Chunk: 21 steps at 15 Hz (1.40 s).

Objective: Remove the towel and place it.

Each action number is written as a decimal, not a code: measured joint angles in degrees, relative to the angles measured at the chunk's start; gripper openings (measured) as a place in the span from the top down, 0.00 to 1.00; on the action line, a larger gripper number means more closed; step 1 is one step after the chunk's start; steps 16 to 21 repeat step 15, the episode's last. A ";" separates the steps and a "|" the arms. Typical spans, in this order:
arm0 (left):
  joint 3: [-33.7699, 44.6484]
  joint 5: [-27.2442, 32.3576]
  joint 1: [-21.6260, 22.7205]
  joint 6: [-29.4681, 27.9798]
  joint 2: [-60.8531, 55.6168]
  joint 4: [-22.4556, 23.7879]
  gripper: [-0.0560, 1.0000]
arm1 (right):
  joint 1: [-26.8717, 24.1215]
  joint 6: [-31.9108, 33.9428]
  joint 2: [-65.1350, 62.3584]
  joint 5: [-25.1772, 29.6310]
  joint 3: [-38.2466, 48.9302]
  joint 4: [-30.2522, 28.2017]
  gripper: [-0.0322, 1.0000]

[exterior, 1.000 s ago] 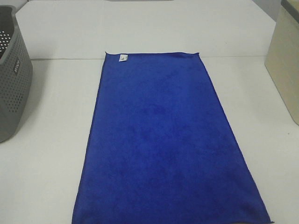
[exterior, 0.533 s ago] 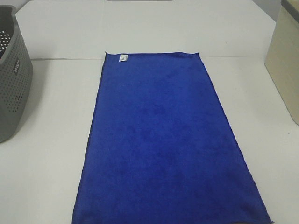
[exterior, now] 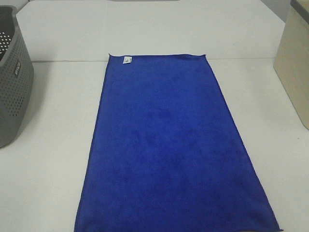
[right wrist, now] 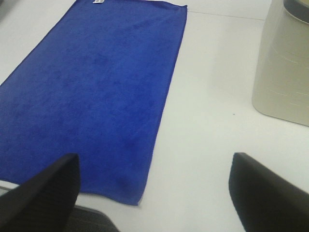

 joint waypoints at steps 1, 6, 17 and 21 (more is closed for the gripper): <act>0.00 0.00 0.00 0.00 0.00 0.00 0.23 | -1.72 0.00 0.00 0.00 0.00 0.06 0.18; 0.00 0.00 -1.89 0.00 0.00 -0.06 0.23 | -2.41 0.00 0.00 0.00 0.00 0.34 0.18; 0.00 0.00 -2.01 0.00 0.00 -0.06 0.23 | -2.41 0.00 0.00 0.00 0.00 0.40 0.18; 0.00 0.00 -2.01 0.00 0.00 -0.06 0.23 | -2.41 0.00 0.00 0.00 0.00 0.40 0.18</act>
